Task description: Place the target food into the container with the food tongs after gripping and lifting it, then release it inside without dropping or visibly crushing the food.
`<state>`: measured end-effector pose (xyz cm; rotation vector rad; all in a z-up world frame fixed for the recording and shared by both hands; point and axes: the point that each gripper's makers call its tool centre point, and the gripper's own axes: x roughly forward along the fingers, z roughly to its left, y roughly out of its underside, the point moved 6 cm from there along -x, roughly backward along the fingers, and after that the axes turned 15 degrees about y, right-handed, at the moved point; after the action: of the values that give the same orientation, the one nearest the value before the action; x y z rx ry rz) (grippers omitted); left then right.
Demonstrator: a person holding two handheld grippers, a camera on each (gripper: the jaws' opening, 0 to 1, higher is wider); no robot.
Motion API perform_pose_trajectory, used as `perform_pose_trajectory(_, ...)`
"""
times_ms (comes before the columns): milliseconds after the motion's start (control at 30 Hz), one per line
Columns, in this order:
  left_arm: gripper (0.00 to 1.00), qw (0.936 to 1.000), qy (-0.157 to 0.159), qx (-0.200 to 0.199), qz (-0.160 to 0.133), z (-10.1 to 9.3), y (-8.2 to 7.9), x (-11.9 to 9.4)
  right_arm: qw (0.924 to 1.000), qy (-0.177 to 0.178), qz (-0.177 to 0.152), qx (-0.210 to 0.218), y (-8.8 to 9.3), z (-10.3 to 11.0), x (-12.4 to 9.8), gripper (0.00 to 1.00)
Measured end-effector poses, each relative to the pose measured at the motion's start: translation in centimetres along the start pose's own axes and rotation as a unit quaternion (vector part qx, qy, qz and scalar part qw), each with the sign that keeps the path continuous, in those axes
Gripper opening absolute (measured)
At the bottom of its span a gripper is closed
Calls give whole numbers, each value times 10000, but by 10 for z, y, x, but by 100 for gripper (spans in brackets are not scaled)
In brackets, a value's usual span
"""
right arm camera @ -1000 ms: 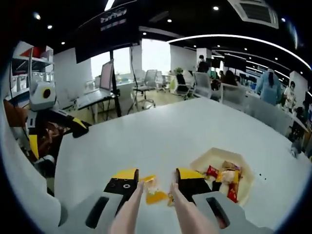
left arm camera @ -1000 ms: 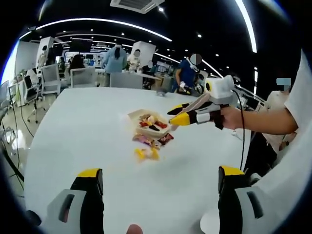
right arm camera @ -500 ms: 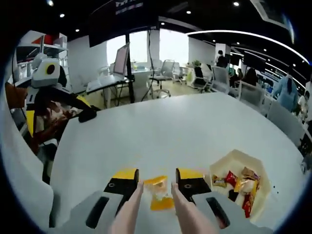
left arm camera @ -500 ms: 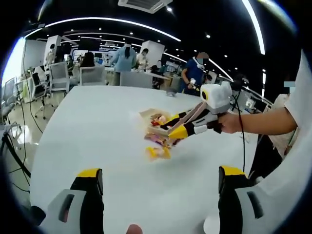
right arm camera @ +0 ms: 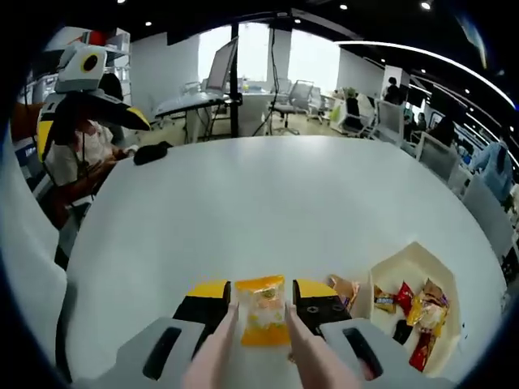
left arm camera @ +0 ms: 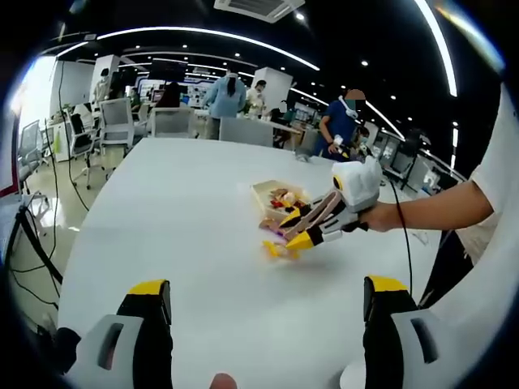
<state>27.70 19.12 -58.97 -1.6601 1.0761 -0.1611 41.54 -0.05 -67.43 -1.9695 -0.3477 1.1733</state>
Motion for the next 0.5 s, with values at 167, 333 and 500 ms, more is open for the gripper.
perform_pose_trajectory(167, 99, 10000, -18, -15, -7, 0, -2, 3, 9999, -14, -38, -130, 5, 0, 6, 30)
perform_pose_trajectory(333, 99, 10000, -60, -20, 12, 2, -2, 4, 9993, 9, -46, -382, 13, 2, 14, 28)
perform_pose_trajectory(500, 99, 10000, -90, -29, 24, 3, -1, 4, 10000, -29, 19, -19, 19, 0, 14, 26)
